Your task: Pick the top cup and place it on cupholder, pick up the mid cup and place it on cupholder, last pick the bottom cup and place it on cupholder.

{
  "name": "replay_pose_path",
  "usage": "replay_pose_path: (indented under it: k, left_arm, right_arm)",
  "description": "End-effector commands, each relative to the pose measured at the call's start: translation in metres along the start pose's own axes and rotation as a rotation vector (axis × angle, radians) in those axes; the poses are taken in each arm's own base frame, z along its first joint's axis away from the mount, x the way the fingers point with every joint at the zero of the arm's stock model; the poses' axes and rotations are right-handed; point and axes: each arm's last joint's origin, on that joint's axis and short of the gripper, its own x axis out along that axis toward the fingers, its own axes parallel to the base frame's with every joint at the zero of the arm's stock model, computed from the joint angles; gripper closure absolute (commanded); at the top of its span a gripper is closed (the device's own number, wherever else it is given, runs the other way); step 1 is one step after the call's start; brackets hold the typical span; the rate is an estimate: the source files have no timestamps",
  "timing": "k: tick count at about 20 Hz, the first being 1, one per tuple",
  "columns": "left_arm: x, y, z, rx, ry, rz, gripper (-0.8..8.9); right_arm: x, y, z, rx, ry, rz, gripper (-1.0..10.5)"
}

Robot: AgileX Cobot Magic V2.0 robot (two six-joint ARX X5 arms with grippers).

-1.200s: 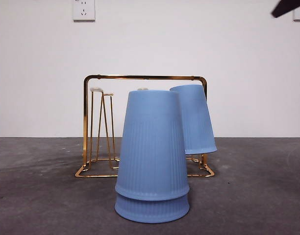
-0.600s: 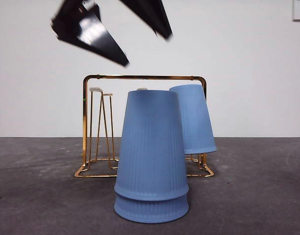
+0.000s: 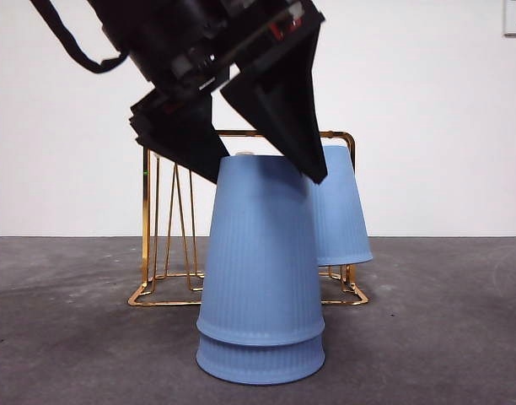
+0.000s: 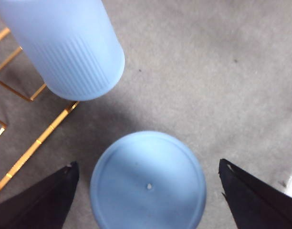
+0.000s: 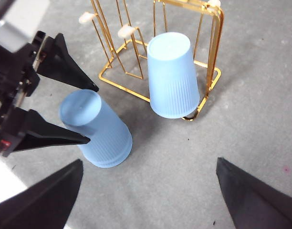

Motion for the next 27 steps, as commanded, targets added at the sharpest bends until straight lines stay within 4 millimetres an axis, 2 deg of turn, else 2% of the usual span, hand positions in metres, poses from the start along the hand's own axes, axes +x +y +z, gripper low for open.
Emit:
replay_pose_path:
  k: [1,3,5,7,14,19,24,27]
  left_arm:
    - [0.001,-0.004,0.007,0.017,-0.024,-0.008,4.23]
    - [-0.002,-0.006,0.008,0.019,-0.031,-0.010,4.78]
    - [-0.005,-0.006,0.009,0.021,-0.043,-0.012,4.89]
    - [-0.009,-0.007,0.010,0.022,-0.054,-0.013,5.68]
    - [-0.030,-0.008,0.014,0.025,-0.120,-0.016,5.76]
    - [-0.065,-0.008,0.018,0.025,-0.235,-0.004,5.76]
    - [-0.111,-0.007,0.016,0.005,-0.377,0.091,5.76]
    - [-0.131,-0.005,0.014,-0.015,-0.445,0.168,5.76]
  right_arm:
    - [0.000,0.001,0.002,0.004,-0.004,0.005,5.1]
    - [0.000,0.001,0.002,0.001,-0.005,0.005,5.1]
    - [0.000,0.001,0.002,-0.001,-0.004,0.005,5.1]
    - [0.000,0.001,0.002,-0.002,-0.005,0.005,5.1]
    - [0.000,0.001,0.002,-0.002,-0.004,0.005,5.1]
    - [0.000,0.001,0.002,-0.002,-0.005,0.005,5.1]
    - [0.000,0.001,0.002,-0.006,-0.005,0.005,5.1]
    - [0.000,0.001,0.002,-0.006,-0.005,0.005,5.1]
